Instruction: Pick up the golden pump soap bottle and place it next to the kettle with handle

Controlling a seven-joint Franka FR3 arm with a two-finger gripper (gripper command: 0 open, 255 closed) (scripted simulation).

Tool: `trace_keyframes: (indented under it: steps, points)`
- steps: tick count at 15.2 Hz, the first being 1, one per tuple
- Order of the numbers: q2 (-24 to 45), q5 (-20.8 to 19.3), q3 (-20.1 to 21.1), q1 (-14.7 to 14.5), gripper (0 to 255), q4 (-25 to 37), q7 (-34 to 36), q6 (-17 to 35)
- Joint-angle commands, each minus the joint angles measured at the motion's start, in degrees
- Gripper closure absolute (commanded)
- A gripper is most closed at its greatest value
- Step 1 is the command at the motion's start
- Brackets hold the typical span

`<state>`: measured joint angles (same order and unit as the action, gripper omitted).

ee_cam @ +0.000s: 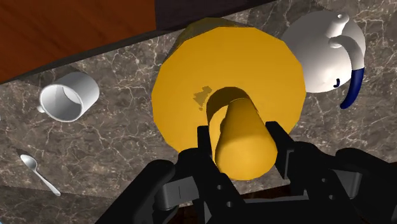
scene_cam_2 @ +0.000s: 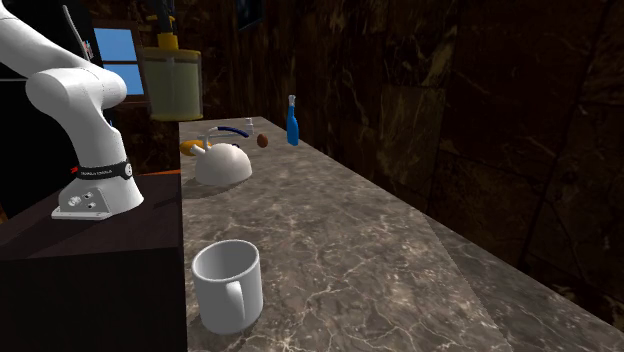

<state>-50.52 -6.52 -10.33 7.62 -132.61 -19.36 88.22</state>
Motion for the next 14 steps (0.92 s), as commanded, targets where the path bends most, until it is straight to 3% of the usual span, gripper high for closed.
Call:
trace_keyframes:
  steps: [1,14]
  points:
    - [-0.7,-0.1,-0.1,0.1,255,-2.0,0.1,1.3]
    - [-3.8,-1.3,-1.2,0.9,255,-13.7,0.2,10.0]
